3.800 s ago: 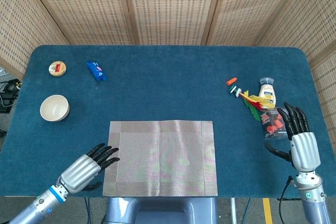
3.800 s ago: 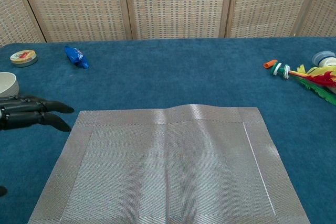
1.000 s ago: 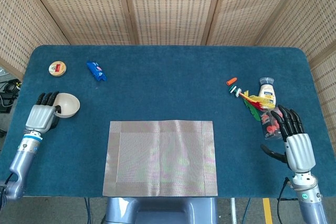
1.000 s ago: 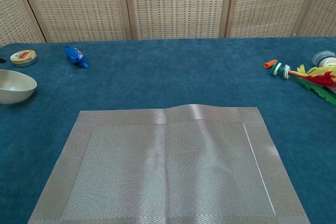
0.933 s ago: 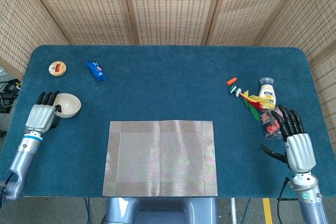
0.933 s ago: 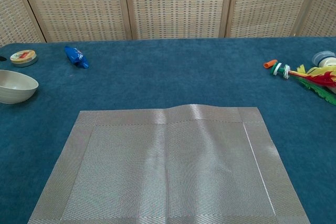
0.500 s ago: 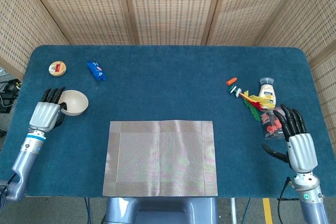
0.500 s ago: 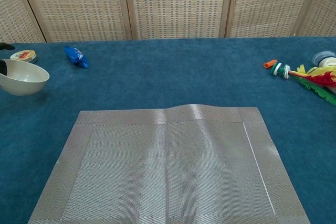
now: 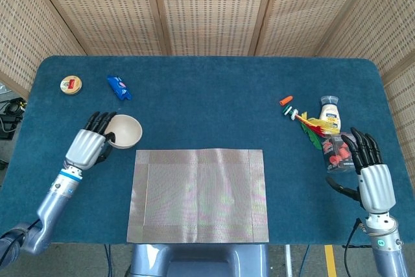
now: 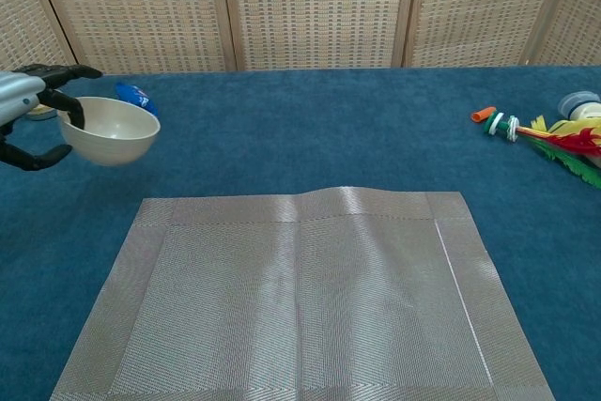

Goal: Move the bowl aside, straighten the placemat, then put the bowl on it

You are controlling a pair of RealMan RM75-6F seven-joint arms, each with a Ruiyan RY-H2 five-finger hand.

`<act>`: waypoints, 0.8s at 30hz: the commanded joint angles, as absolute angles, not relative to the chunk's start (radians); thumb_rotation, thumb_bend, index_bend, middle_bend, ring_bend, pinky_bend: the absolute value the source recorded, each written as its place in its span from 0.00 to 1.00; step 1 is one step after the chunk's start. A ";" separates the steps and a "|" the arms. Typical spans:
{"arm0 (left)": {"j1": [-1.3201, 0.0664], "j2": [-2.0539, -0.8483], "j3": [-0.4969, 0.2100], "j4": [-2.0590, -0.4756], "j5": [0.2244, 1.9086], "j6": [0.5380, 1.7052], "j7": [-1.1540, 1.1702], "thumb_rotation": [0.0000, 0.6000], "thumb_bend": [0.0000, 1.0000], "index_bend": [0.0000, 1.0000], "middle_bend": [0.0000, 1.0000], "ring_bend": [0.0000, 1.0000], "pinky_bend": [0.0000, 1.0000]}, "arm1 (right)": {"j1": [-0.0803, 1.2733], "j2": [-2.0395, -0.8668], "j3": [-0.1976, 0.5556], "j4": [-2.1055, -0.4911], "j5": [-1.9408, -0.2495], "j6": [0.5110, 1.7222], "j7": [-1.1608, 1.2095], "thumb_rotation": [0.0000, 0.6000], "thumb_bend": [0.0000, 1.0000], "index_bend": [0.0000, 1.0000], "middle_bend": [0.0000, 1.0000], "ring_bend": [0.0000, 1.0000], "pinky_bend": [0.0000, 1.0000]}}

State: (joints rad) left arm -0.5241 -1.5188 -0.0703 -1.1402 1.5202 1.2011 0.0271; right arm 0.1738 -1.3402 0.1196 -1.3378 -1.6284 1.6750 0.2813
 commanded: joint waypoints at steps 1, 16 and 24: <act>-0.536 -1.532 -0.042 -1.222 1.576 1.225 0.059 1.00 0.52 0.82 0.00 0.00 0.00 | 0.173 -1.339 0.120 -1.338 -1.628 1.676 0.283 1.00 0.27 0.13 0.00 0.00 0.00; -0.577 -1.664 -0.007 -1.339 1.645 1.193 0.154 1.00 0.52 0.81 0.00 0.00 0.00 | 0.169 -1.333 0.128 -1.341 -1.620 1.682 0.292 1.00 0.27 0.13 0.00 0.00 0.00; -0.592 -1.703 -0.002 -1.346 1.641 1.160 0.189 1.00 0.52 0.80 0.00 0.00 0.00 | 0.169 -1.330 0.129 -1.341 -1.618 1.682 0.301 1.00 0.27 0.13 0.00 0.00 0.00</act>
State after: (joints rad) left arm -0.5897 -1.6998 -0.0035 -1.3455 1.6411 1.1630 0.1861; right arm 0.1688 -1.3297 0.1294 -1.3415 -1.6181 1.6816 0.3006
